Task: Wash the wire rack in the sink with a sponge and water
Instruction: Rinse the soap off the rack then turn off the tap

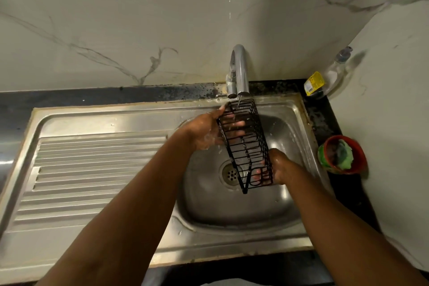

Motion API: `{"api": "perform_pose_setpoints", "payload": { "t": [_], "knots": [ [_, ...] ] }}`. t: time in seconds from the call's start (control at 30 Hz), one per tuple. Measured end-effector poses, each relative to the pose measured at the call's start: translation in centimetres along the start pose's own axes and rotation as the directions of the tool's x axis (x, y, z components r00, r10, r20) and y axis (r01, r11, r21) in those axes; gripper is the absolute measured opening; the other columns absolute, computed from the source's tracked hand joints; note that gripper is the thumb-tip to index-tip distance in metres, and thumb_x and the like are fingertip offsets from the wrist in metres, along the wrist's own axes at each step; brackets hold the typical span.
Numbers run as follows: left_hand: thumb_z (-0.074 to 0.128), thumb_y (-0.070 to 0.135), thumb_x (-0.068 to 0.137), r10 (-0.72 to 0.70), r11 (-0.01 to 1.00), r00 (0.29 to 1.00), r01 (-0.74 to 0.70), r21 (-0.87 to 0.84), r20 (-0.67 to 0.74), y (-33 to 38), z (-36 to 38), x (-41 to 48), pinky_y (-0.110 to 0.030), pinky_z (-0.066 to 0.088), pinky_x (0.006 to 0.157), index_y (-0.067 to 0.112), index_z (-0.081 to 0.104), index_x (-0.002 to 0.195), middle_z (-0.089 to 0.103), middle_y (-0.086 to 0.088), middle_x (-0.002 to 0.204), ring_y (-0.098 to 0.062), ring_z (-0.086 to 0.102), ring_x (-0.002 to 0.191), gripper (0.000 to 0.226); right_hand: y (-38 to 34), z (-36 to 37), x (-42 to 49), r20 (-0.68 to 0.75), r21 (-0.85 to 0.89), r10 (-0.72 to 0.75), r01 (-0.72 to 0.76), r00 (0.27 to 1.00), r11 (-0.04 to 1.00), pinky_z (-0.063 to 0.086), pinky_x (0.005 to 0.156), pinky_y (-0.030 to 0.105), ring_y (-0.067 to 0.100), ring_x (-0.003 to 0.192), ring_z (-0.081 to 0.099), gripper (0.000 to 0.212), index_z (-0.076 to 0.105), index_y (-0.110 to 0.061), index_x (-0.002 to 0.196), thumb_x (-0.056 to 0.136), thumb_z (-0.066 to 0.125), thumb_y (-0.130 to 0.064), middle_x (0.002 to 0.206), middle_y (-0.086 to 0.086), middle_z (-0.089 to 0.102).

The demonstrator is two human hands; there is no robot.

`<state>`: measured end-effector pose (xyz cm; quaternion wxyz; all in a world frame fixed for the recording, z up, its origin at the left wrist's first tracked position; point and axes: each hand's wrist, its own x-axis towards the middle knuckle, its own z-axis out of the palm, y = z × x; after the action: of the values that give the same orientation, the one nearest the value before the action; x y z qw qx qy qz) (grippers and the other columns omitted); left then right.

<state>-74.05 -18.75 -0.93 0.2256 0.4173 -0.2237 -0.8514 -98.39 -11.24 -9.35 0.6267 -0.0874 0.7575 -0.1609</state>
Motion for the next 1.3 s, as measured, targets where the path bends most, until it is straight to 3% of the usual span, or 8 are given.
{"api": "perform_pose_setpoints", "payload": {
  "t": [0.13,0.27,0.43,0.57,0.73,1.07,1.23,1.3],
  "knots": [
    [0.037,0.050,0.111,-0.033,0.994,0.998,0.039,0.099,-0.062,-0.3,0.8,1.1,-0.052,0.054,0.102,0.011,0.062,0.131,0.074,-0.009,0.110,-0.031,0.073,0.108,0.050,1.1,0.0,-1.3,0.002,0.058,0.067,-0.067,0.998,0.996,0.060,0.082,0.054,0.038,0.080,0.070,0.047,0.065,-0.006,0.074,0.100,0.034,-0.031,0.071,0.019,0.072],
    [0.045,0.062,0.105,-0.007,0.995,0.995,0.016,0.095,-0.101,-0.3,1.9,2.7,-0.051,0.051,0.106,0.012,0.063,0.134,0.073,-0.008,0.111,-0.030,0.070,0.114,0.062,2.1,0.0,-0.7,0.098,0.210,0.094,-0.113,0.991,0.971,0.050,0.068,0.042,0.029,0.063,0.058,0.036,0.062,-0.006,0.068,0.088,0.035,-0.020,0.073,0.016,0.063],
    [0.048,0.051,0.107,0.013,0.974,0.990,0.019,0.224,-0.141,1.1,3.2,4.3,-0.046,0.053,0.100,0.018,0.064,0.091,0.075,-0.007,0.097,-0.029,0.071,0.104,0.041,2.5,-0.6,0.5,0.053,0.234,0.070,-0.081,0.996,0.969,0.044,0.059,0.037,0.026,0.060,0.049,0.023,0.051,-0.015,0.067,0.084,0.037,-0.024,0.069,0.013,0.053],
    [0.033,0.035,0.114,0.121,0.927,0.943,0.004,0.376,-0.310,2.1,4.5,6.1,-0.034,0.048,0.065,0.013,0.055,0.088,0.060,-0.008,0.077,-0.022,0.059,0.070,0.040,3.0,-0.9,-0.2,0.029,0.232,0.073,-0.078,0.997,0.970,0.057,0.061,0.040,0.031,0.063,0.060,0.041,0.054,-0.016,0.060,0.094,0.050,-0.038,0.077,0.022,0.064],
    [0.044,0.018,0.111,0.074,0.965,0.882,0.054,0.255,-0.465,1.8,4.4,8.7,-0.018,0.037,0.039,0.011,0.059,0.088,0.058,-0.002,0.071,-0.007,0.050,0.048,0.029,3.2,-0.4,0.1,0.047,0.227,0.049,-0.059,0.998,0.972,0.057,0.067,0.041,0.034,0.066,0.066,0.045,0.056,-0.013,0.068,0.098,0.043,-0.043,0.089,0.028,0.072],
    [0.043,0.035,0.108,-0.165,0.977,0.897,0.091,-0.192,-0.411,1.6,6.6,9.5,-0.029,0.036,0.055,0.021,0.046,0.066,0.048,0.003,0.043,-0.013,0.040,0.056,0.044,4.4,0.0,0.8,0.001,0.436,0.062,-0.056,0.998,0.898,0.056,0.060,0.038,0.032,0.061,0.061,0.039,0.050,-0.014,0.070,0.098,0.044,-0.039,0.089,0.030,0.066],
    [0.048,0.042,0.105,-0.004,0.999,0.979,0.011,0.031,-0.205,0.5,4.8,9.2,-0.034,0.046,0.075,0.015,0.059,0.095,0.058,-0.002,0.076,-0.018,0.053,0.072,0.031,4.6,1.1,0.9,-0.001,0.483,0.091,-0.079,0.996,0.872,0.050,0.051,0.031,0.026,0.056,0.051,0.063,0.056,-0.017,0.040,0.098,0.036,-0.030,0.062,0.015,0.058],
    [0.048,0.052,0.105,0.003,0.997,0.996,0.004,0.072,-0.090,-0.3,3.7,8.5,-0.036,0.046,0.076,0.015,0.059,0.103,0.063,-0.003,0.084,-0.019,0.056,0.078,0.038,4.4,1.9,0.5,-0.013,0.528,0.107,-0.084,0.994,0.845,0.050,0.050,0.031,0.026,0.054,0.052,0.053,0.053,-0.017,0.047,0.096,0.037,-0.028,0.058,0.011,0.054]
  ]
}}
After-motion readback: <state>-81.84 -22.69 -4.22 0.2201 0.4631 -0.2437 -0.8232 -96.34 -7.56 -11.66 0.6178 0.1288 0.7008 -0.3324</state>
